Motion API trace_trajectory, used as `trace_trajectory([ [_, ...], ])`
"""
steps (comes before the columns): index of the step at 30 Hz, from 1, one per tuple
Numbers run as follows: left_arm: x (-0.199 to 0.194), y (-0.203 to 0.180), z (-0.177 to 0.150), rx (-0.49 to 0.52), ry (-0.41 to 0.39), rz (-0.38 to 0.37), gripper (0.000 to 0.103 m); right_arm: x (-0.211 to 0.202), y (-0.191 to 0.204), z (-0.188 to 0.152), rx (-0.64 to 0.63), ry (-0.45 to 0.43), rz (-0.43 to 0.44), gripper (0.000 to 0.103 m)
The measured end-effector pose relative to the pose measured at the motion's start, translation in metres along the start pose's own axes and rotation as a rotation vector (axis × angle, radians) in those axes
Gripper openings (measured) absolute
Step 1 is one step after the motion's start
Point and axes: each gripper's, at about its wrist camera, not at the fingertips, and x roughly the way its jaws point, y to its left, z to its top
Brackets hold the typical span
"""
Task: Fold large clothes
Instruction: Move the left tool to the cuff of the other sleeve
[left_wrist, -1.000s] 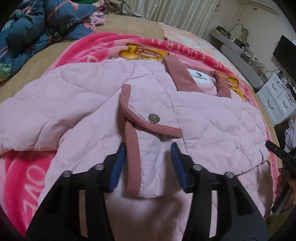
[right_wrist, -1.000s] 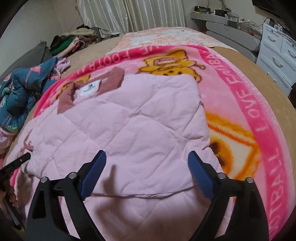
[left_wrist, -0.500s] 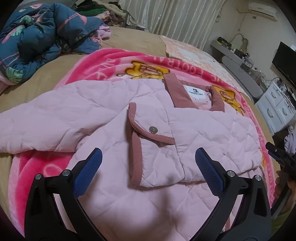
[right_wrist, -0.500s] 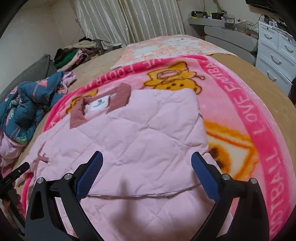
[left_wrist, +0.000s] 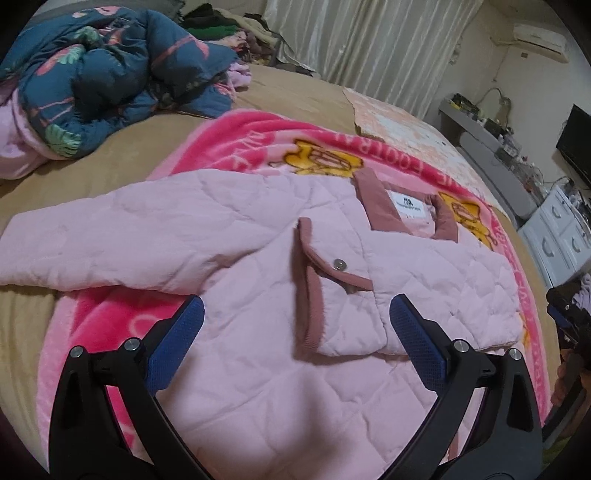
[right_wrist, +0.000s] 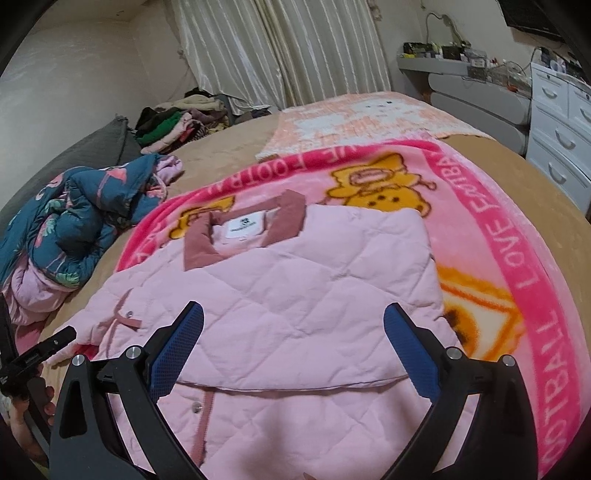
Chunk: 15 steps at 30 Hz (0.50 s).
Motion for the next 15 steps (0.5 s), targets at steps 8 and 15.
trace_trajectory([
  [8,-0.013,0.028,0.004,-0.067,-0.019,0.012,0.094,-0.008,0.035,-0.003,-0.064,-0.026,0.027,0.099],
  [15,-0.014,0.06,0.011,-0.147,-0.031,0.061,0.094,-0.007,0.074,-0.016,-0.139,-0.01,0.065,0.099],
])
